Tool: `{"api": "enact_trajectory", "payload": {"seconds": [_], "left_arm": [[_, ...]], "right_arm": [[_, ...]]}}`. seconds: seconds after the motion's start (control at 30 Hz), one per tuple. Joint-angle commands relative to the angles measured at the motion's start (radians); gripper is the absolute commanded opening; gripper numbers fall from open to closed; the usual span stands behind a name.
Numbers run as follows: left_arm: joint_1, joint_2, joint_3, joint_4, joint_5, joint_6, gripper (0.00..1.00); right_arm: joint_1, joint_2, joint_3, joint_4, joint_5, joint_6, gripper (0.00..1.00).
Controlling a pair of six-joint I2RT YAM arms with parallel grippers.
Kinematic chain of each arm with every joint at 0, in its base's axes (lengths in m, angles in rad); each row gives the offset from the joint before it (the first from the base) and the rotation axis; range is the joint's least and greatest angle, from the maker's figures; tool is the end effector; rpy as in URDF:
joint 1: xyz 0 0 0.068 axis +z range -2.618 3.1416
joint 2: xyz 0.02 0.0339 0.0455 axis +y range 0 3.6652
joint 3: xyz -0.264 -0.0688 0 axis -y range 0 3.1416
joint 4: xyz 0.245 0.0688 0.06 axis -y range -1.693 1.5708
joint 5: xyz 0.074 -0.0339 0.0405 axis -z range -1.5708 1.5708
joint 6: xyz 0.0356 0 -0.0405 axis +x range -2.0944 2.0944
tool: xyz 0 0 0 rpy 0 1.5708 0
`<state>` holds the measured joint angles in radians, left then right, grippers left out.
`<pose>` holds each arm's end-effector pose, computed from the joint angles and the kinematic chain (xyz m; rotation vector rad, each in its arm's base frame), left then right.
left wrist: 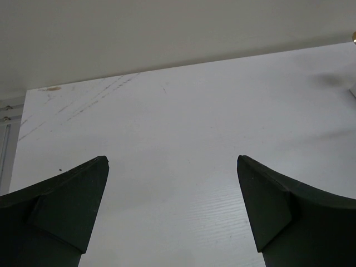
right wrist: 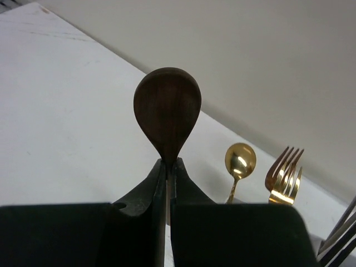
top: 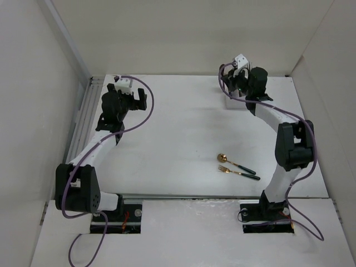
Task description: Sort the eating utensils into containers
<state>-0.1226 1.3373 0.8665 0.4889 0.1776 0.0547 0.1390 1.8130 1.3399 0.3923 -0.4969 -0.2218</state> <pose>0.3104 -0.0446 0.3146 0.2772 1.5312 -0.1915 0.4272 0.0769 0.3031 -0.6593 1.5160 0.3466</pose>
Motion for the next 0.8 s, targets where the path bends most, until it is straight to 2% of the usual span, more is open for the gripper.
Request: {"api": "enact_trajectory", "payload": {"seconds": [0.0,0.13,0.3,0.43,0.6,0.77], "left_arm": [[0.006,0.011,0.042,0.011,-0.02,-0.001,1.0],[0.006,0.02,0.051,0.011,-0.02,-0.01,1.0],[0.006,0.03,0.06,0.002,-0.02,-0.01,1.0],[0.006,0.03,0.06,-0.007,-0.02,-0.019,1.0],[0.006,0.048,0.06,-0.007,-0.02,-0.019,1.0],[0.006,0.048,0.069,-0.007,-0.02,-0.019,1.0]], "right_arm": [[0.001,0.026,0.056,0.152,0.087,0.09,0.0],[-0.009,0.04,0.047,0.152,0.153,0.099,0.0],[-0.009,0.031,0.047,0.152,0.162,0.099,0.0],[-0.018,0.031,0.038,0.152,0.256,0.099,0.0],[-0.018,0.049,0.07,0.027,0.415,0.079,0.0],[-0.007,0.084,0.093,-0.059,0.465,0.068,0.0]]}}
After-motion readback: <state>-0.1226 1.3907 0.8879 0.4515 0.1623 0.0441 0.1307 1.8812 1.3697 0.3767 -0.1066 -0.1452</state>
